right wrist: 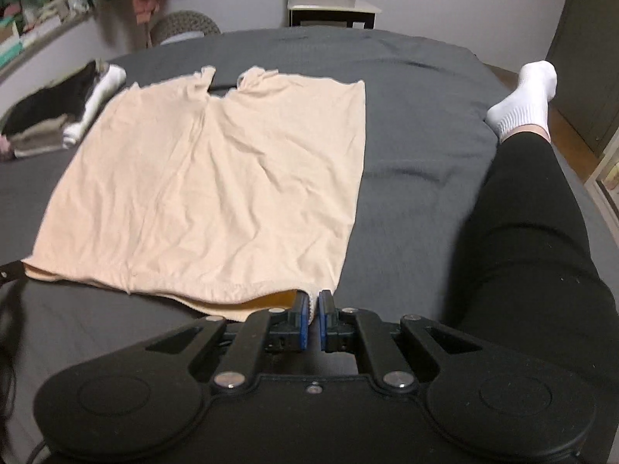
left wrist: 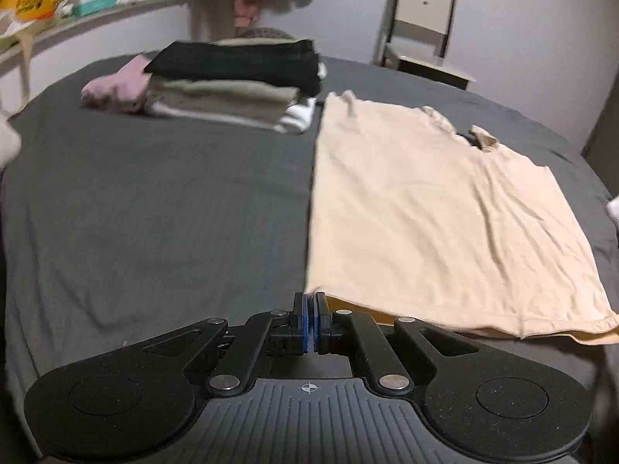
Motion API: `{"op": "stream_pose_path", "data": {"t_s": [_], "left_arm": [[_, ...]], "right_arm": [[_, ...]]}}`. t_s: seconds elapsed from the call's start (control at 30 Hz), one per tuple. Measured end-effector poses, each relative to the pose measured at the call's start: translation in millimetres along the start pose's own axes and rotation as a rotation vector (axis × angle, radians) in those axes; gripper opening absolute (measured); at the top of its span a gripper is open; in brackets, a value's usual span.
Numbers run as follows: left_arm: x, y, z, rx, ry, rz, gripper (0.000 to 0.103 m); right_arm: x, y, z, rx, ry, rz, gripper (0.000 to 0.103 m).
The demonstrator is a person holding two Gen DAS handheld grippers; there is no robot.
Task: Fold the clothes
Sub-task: 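Lower the beige garment flat onto the bed with both grippers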
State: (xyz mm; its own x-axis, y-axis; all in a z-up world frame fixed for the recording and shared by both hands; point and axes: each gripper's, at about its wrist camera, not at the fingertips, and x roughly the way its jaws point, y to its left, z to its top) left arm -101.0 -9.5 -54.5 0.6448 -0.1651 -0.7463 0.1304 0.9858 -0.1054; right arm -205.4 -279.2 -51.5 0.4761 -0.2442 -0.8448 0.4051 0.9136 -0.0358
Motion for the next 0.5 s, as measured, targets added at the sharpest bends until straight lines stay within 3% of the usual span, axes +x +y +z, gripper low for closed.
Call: {"op": "stream_pose_path", "data": {"t_s": [0.27,0.4,0.5], "left_arm": [[-9,17,-14,-0.064,0.019,0.027,0.002],[-15,20,-13,-0.119,0.012,0.018,0.002],[-20,18,-8,-0.149,0.003,0.004,0.002]], "right_arm": [[-1,-3,2,-0.059,0.097,-0.014,0.008],[-6,4,-1,-0.109,0.091,-0.028,0.032],[-17,8,-1,-0.122,0.043,-0.02,0.041]]}}
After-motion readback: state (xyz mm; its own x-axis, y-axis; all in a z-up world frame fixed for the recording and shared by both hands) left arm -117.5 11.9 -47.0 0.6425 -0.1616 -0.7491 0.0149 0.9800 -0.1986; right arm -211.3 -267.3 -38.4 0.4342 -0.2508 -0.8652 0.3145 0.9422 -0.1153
